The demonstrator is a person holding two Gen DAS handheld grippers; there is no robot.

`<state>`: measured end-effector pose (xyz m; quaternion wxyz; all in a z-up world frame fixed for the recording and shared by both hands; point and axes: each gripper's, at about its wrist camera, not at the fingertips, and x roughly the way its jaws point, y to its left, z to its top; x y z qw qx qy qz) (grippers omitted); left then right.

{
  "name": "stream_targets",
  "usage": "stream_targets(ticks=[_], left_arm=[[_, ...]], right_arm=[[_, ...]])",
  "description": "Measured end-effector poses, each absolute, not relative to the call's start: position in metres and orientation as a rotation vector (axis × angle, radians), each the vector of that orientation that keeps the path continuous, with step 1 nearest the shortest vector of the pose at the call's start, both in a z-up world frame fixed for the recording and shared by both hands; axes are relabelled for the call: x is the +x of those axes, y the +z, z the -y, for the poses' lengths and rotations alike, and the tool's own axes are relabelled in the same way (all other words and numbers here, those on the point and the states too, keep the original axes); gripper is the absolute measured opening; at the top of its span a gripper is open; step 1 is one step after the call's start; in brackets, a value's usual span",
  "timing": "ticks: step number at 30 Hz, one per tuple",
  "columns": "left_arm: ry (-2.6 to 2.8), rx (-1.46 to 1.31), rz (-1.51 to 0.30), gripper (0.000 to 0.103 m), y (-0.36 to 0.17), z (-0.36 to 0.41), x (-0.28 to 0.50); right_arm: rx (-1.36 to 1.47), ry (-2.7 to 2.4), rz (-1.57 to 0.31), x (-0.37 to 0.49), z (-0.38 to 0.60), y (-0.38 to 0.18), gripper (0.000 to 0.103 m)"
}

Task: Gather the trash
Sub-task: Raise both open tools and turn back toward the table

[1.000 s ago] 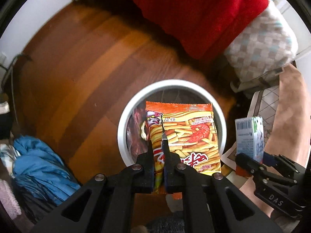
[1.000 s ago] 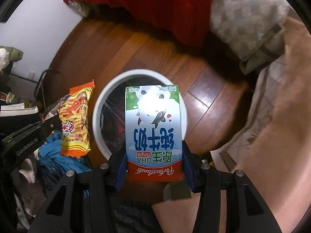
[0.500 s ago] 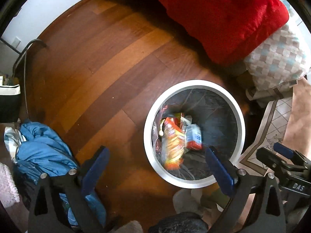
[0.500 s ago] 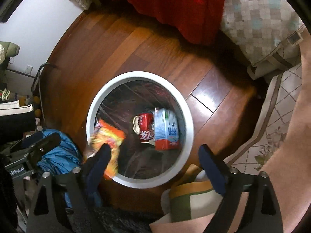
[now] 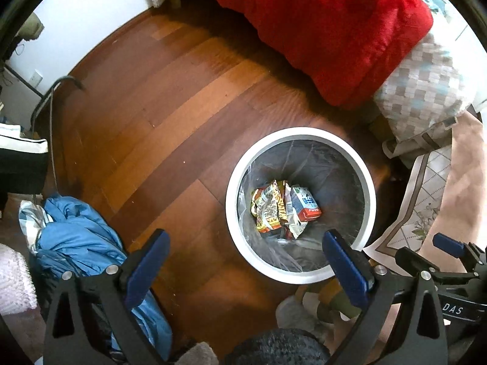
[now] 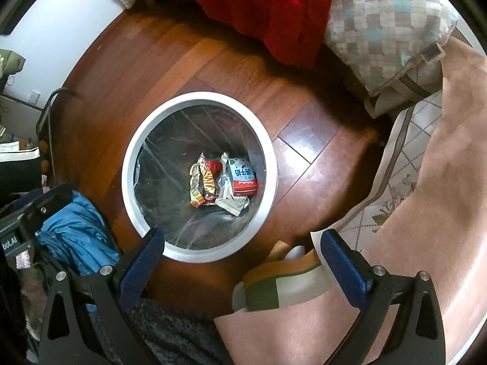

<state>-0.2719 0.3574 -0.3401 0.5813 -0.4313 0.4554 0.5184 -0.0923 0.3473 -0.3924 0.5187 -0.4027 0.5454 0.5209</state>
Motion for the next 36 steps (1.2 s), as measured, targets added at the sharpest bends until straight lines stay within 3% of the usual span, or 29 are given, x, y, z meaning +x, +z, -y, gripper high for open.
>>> stream_targets(ticks=[14, 27, 31, 36], left_arm=[[1.242, -0.846, -0.944, 0.102, -0.252, -0.315, -0.26], [1.273, -0.676, -0.831, 0.102, -0.154, -0.255, -0.23], [1.245, -0.638, -0.793, 0.102, -0.132, -0.24, -0.198], [1.174, -0.609, -0.816, 0.102, -0.142, -0.229, -0.127]], right_arm=[[-0.865, 1.301, -1.199, -0.09, -0.314, -0.314, 0.103], [-0.622, 1.436, -1.115, -0.066, -0.247, -0.188, 0.103], [-0.501, 1.451, -1.128, -0.034, -0.216, -0.154, 0.103], [-0.414, 1.381, -1.16, 0.028, -0.178, -0.138, 0.103]])
